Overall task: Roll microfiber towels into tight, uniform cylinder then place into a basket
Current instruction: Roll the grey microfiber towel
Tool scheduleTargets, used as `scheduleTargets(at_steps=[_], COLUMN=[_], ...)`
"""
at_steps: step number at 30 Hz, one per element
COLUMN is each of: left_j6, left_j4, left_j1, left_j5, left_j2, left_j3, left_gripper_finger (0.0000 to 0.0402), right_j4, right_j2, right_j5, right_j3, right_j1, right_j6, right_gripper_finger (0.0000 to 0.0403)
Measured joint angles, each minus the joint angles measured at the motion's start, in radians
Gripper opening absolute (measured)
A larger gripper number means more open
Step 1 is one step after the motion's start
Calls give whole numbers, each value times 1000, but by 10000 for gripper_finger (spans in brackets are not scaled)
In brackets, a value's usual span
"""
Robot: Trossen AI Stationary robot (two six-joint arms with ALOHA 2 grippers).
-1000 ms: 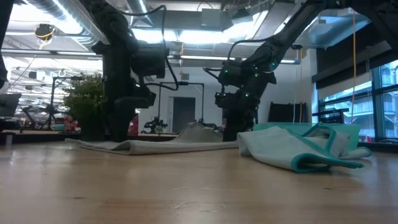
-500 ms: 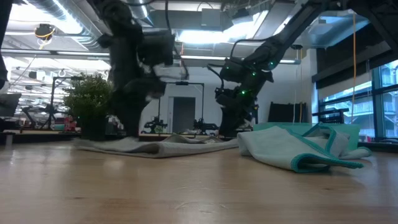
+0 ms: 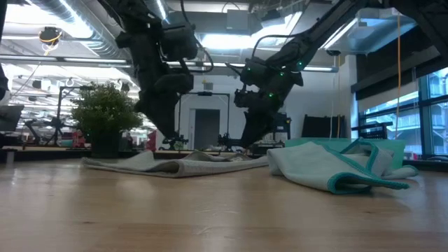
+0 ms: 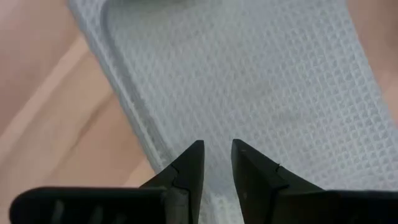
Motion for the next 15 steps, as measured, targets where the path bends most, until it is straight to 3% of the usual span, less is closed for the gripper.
scheduleTargets(at_steps=[5,15], left_j6=[114,121], left_j4=[142,324], left_j1=[22,106], left_j5=[1,8], left_j2=[48,155], left_j3=[0,3], left_gripper_finger=[78,78], right_j4=[-12,-55], right_j2=[0,0], right_j5=[-1,-6], right_j3=[0,0], right_j1=[4,10], right_j6=[6,6], right_gripper_finger=[150,150])
